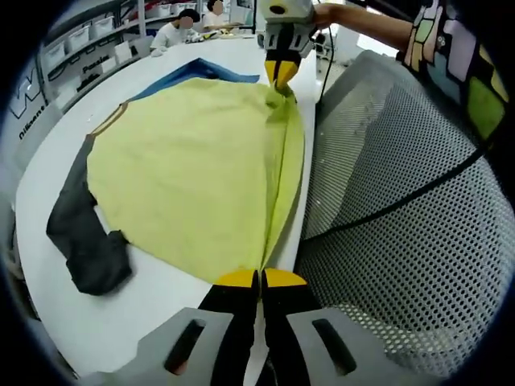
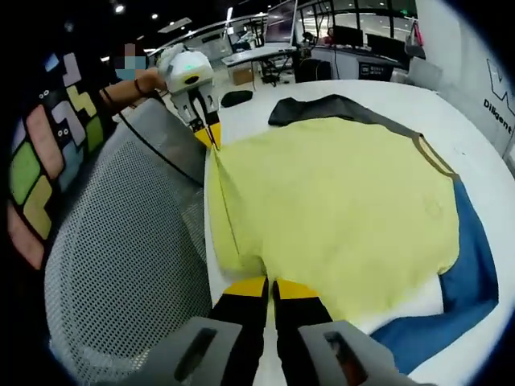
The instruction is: Fold the garment on the visible template until the final outline fits inside the template.
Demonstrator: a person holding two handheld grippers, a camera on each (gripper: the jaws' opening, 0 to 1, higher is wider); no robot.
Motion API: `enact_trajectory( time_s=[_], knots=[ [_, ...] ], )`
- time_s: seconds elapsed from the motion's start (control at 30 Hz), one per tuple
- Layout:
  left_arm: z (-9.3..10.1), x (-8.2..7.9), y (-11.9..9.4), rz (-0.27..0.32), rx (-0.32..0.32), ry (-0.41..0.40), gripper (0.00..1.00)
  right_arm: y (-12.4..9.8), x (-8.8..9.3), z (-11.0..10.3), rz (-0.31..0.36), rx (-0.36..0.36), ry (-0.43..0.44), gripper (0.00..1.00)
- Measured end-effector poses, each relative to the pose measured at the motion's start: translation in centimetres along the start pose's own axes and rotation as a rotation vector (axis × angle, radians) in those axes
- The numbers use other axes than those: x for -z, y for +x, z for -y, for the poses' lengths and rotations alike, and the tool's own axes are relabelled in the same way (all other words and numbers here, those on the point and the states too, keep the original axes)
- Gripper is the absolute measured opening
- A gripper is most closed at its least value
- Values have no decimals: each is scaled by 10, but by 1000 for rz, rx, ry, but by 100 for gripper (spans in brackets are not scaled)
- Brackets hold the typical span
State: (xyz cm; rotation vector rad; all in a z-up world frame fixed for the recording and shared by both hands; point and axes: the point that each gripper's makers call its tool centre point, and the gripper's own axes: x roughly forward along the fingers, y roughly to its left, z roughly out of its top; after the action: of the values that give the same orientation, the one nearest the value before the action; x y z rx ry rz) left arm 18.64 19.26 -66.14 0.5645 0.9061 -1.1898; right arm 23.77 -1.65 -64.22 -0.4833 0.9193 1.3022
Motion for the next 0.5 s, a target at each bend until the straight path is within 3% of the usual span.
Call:
enact_trajectory(
  time_s=[0.23,0.5],
  knots=[
    [0,0,1,-3,-1,-6,0,27,-13,6,18,-5,41,0],
    [-1,1,2,-2,-8,-45,0,38,-11,3,1,1,70,0]
  ],
)
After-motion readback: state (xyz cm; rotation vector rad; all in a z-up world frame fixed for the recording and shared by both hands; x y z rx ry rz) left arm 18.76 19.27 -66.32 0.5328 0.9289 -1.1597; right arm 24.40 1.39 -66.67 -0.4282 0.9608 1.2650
